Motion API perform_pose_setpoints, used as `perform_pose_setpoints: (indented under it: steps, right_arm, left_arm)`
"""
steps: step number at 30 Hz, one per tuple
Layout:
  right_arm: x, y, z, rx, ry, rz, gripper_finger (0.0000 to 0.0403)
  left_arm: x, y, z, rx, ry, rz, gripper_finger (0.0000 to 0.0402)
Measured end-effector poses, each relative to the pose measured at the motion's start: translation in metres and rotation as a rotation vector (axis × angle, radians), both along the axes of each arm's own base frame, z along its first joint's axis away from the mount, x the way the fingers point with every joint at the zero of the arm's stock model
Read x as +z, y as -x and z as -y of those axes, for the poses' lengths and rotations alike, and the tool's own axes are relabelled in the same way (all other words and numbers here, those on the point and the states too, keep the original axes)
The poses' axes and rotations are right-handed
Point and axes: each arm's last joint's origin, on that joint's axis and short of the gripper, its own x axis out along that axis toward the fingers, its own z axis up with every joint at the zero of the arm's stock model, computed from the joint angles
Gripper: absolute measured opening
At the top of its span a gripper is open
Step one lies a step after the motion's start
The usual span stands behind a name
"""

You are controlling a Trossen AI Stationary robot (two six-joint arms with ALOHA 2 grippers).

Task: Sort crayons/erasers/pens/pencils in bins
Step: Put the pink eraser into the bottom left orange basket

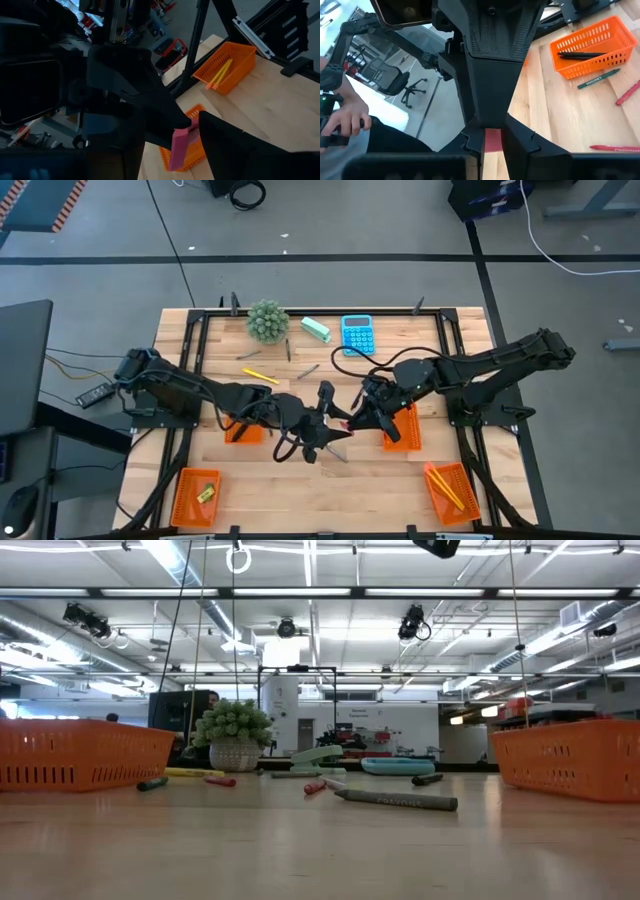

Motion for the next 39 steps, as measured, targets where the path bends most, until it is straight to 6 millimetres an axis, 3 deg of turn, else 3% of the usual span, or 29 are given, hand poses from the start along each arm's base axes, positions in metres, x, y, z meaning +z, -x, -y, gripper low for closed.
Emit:
perform_pose_setpoints:
  steps: [17, 29, 39]
  right_arm:
    - [0.007, 0.003, 0.0, 0.012, -0.062, 0.01, 0.0058]
    - [0.006, 0.003, 0.0, -0.002, -0.056, 0.006, 0.0058]
    - [0.006, 0.003, 0.001, -0.022, -0.054, 0.004, 0.0058]
  left_arm:
    - [0.011, 0.016, -0.006, 0.007, -0.016, -0.045, 0.0183]
    - [0.014, 0.019, 0.007, -0.038, 0.023, -0.022, 0.0142]
    - [0.014, 0.019, 0.007, -0.03, 0.051, -0.014, 0.01]
